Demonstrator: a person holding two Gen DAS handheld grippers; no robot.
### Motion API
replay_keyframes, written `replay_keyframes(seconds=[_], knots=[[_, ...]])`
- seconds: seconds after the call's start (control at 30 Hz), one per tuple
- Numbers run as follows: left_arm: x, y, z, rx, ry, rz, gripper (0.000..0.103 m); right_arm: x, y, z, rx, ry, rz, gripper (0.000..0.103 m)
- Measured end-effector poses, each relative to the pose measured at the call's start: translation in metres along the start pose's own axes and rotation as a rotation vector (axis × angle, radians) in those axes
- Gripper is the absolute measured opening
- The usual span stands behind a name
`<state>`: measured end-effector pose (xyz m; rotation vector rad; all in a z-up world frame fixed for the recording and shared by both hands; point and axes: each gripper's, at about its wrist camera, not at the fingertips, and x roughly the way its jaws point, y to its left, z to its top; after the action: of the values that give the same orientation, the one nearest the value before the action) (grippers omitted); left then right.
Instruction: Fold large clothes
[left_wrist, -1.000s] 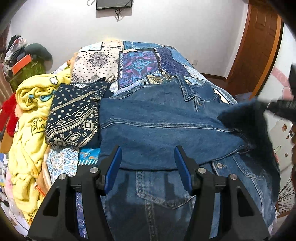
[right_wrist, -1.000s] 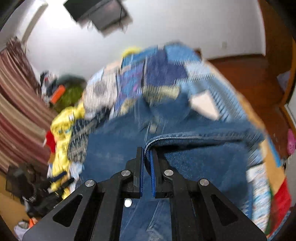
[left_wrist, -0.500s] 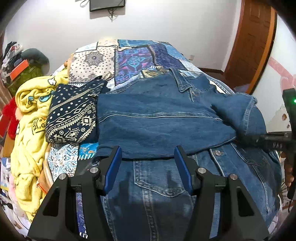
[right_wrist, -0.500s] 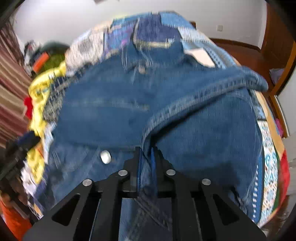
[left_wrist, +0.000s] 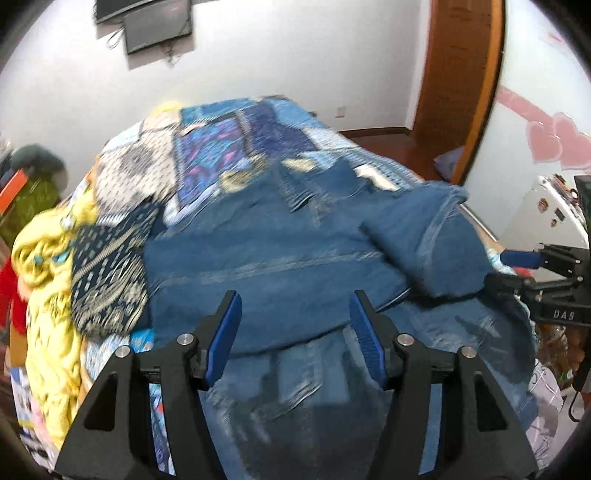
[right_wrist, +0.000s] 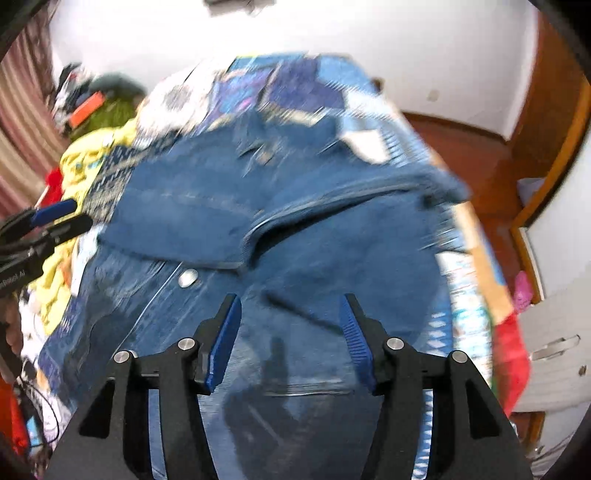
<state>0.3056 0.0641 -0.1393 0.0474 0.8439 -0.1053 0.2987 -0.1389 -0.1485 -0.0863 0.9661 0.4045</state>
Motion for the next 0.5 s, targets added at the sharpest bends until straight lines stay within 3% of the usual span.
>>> replay_keyframes(seconds=[0.27, 0.5], knots=[[0.036, -0.073, 0.059, 0.133, 0.000, -0.084, 0.063, -0.029, -0.073, 0.003, 0.142, -0.118, -0.109, 0.064], [0.105, -0.132, 0.082, 0.221, 0.114, -0.135, 0.063, -0.006, -0.105, -0.007, 0.218, -0.067, -0.123, 0.065]])
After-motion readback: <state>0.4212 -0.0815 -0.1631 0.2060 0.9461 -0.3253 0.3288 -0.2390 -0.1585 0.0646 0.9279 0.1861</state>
